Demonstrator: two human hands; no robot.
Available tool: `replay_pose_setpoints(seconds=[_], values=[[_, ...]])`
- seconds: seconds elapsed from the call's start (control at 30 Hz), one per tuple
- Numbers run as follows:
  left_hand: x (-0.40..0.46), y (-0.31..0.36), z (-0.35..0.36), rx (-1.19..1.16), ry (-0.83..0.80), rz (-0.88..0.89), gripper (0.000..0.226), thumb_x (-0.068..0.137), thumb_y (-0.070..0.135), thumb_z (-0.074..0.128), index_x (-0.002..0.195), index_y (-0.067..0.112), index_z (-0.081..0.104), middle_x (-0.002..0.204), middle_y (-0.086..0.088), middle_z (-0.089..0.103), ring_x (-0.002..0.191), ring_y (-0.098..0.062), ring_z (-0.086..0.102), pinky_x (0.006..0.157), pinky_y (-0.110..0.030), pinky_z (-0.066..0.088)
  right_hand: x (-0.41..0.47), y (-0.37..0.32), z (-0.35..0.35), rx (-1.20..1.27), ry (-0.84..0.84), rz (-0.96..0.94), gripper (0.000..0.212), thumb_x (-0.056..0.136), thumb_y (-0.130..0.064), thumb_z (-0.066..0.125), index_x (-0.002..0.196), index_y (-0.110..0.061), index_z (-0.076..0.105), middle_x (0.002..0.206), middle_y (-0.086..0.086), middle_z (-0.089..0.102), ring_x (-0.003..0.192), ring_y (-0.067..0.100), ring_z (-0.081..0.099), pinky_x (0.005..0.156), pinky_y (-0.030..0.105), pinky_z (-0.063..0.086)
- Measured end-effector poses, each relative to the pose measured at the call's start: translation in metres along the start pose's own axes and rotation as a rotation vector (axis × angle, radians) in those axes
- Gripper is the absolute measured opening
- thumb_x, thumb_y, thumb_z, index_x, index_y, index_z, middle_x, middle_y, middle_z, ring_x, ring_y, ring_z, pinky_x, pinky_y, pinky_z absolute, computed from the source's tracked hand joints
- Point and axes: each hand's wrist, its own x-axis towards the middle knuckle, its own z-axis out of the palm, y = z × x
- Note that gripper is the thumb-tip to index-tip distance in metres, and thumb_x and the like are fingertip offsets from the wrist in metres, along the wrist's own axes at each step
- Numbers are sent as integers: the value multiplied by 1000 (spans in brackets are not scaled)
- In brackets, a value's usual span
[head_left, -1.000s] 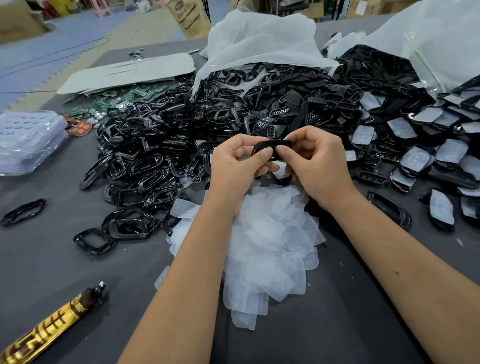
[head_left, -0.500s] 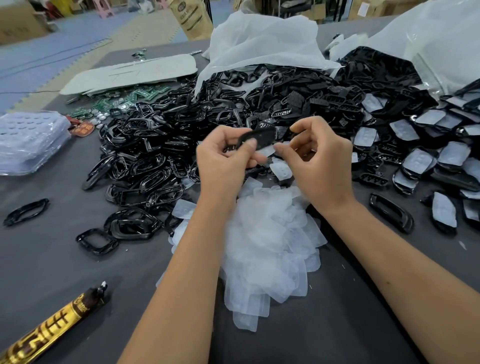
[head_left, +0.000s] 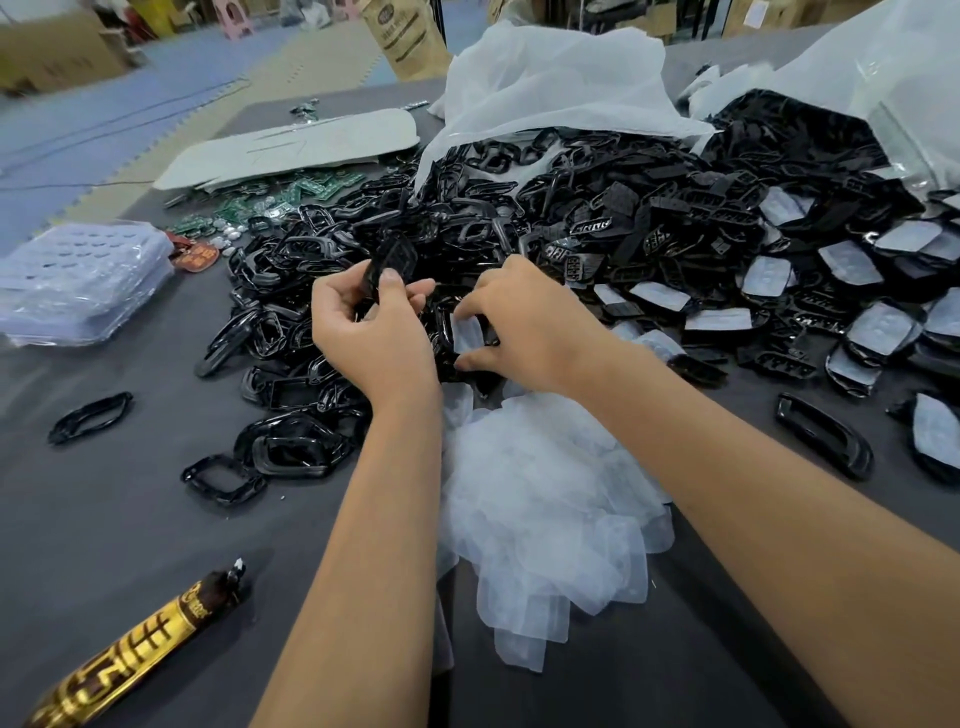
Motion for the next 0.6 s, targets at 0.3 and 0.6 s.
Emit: replay_pose_setpoints(seconds=[0.3, 0.6], values=[[-9, -3, 6, 38, -146, 38, 14, 95, -3, 62, 94, 11, 58, 98, -16, 67, 68, -27, 77, 62, -26, 54, -14, 13, -2, 252, 131, -2, 17, 88, -29, 81, 90, -12, 79, 93, 3, 73, 89, 23, 65, 85, 39, 50], [-14, -12, 7, 275, -243, -11, 14, 93, -2, 63, 97, 11, 62, 98, -10, 68, 64, -19, 77, 72, -38, 65, -45, 39, -13, 706, 306, 257, 19, 92, -26, 79, 78, -16, 71, 72, -1, 73, 66, 16, 67, 65, 22, 53]])
